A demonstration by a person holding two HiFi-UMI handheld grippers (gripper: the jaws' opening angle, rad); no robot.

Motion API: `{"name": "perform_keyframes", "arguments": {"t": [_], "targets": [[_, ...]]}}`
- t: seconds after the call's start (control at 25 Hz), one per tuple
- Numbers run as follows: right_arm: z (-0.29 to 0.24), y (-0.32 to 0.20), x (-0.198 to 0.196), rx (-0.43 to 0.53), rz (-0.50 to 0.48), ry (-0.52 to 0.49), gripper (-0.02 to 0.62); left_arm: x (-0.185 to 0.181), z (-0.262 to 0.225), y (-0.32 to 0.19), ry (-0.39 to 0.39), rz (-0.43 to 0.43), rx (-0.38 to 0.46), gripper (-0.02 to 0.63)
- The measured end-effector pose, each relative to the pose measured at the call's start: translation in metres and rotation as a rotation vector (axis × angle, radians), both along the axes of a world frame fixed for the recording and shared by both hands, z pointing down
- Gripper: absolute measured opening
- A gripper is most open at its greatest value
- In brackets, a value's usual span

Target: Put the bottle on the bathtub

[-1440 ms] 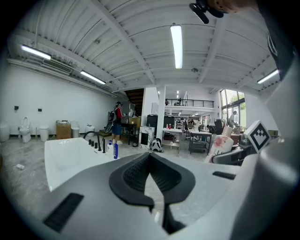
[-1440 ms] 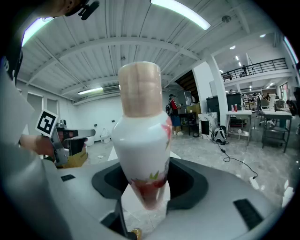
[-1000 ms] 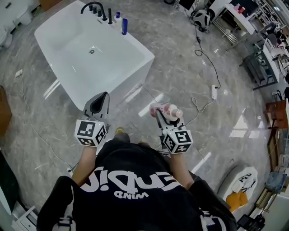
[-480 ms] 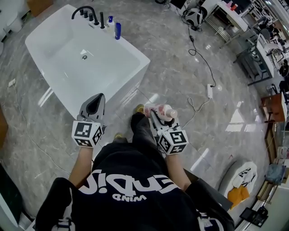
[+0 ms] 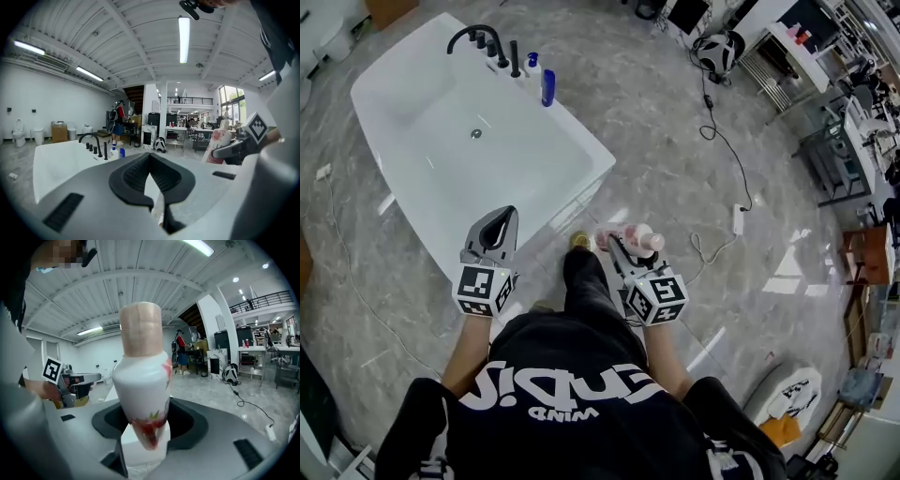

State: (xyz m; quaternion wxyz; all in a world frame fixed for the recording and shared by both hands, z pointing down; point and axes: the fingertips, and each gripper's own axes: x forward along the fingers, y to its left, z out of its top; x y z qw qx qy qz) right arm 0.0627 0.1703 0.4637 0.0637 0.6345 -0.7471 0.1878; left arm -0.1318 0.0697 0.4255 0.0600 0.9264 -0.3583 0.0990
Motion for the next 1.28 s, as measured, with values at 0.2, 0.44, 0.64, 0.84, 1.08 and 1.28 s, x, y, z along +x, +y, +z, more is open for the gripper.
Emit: {"name": "perform_keyframes", "arguments": {"t": [0.2, 0.44, 0.64, 0.84, 1.08, 1.28], "targets": [[-0.007, -0.065, 0.028, -0.013, -0.055, 0.0, 0.239, 0.024, -0.009, -0.051, -0.006, -0.047, -0.015, 0.008], [-0.015, -0.134, 0.06, -0.019, -0.147, 0.007, 0.239, 0.062, -0.02, -0.104, -0.016, -0.109, -0.025, 0.008], [-0.012, -0.18, 0.082, -0.03, -0.219, 0.012, 0.239, 0.091, -0.017, -0.14, -0.016, -0.146, -0.028, 0.008], [-0.004, -0.218, 0.09, -0.048, -0.263, 0.015, 0.239, 0.11, -0.014, -0.173, -0.008, -0.157, -0.026, 0.008], [-0.002, -0.249, 0.082, -0.056, -0.264, 0.004, 0.239, 0.106, -0.014, -0.203, -0.003, -0.16, -0.032, 0.008], [0.007, -0.267, 0.082, -0.064, -0.252, 0.01, 0.239, 0.1, -0.004, -0.22, 0.005, -0.167, -0.046, 0.008]]}}
